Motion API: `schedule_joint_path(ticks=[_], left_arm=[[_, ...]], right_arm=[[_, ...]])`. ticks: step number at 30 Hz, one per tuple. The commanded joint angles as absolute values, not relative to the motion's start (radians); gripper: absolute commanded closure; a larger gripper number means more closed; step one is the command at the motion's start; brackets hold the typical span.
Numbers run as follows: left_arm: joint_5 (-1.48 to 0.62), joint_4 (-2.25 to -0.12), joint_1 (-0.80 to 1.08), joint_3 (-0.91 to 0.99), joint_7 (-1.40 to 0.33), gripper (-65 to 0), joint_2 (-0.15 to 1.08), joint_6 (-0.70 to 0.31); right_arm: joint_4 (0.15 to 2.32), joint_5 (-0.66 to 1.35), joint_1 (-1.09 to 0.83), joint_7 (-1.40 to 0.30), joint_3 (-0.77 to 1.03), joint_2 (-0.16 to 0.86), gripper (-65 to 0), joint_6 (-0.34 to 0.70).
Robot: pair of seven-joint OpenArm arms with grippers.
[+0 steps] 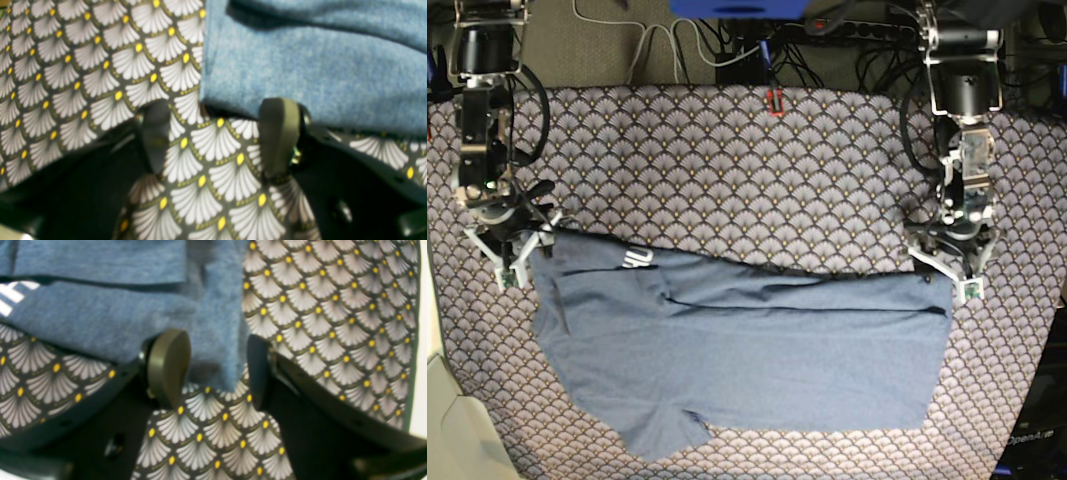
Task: Fold the T-shirt properly
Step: 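Grasp the folded edge with both grippers and drag it toward the collar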
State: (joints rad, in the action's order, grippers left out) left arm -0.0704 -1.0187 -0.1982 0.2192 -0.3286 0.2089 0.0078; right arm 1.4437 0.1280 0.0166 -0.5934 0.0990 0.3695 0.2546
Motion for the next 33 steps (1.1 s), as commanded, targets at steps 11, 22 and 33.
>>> schedule_joint_path(ticks=[11, 22, 33], left_arm=[[-0.065, -1.004, -0.232, 0.219, -0.252, -36.5, 0.206, 0.012], [-0.065, -1.004, -0.234, 0.219, -0.251, -1.7, 0.209, 0.012], [-0.064, -1.004, -0.234, 0.219, -0.251, -1.7, 0.225, 0.012]], right_arm=[[1.463, 0.128, -0.004, -0.573, 0.174, 0.395, -32.2, 0.252], [1.455, 0.13, -0.027, -0.57, 0.166, 0.367, -32.2, 0.252], [1.451, 0.128, -0.018, -0.567, 0.165, 0.344, -32.2, 0.294]])
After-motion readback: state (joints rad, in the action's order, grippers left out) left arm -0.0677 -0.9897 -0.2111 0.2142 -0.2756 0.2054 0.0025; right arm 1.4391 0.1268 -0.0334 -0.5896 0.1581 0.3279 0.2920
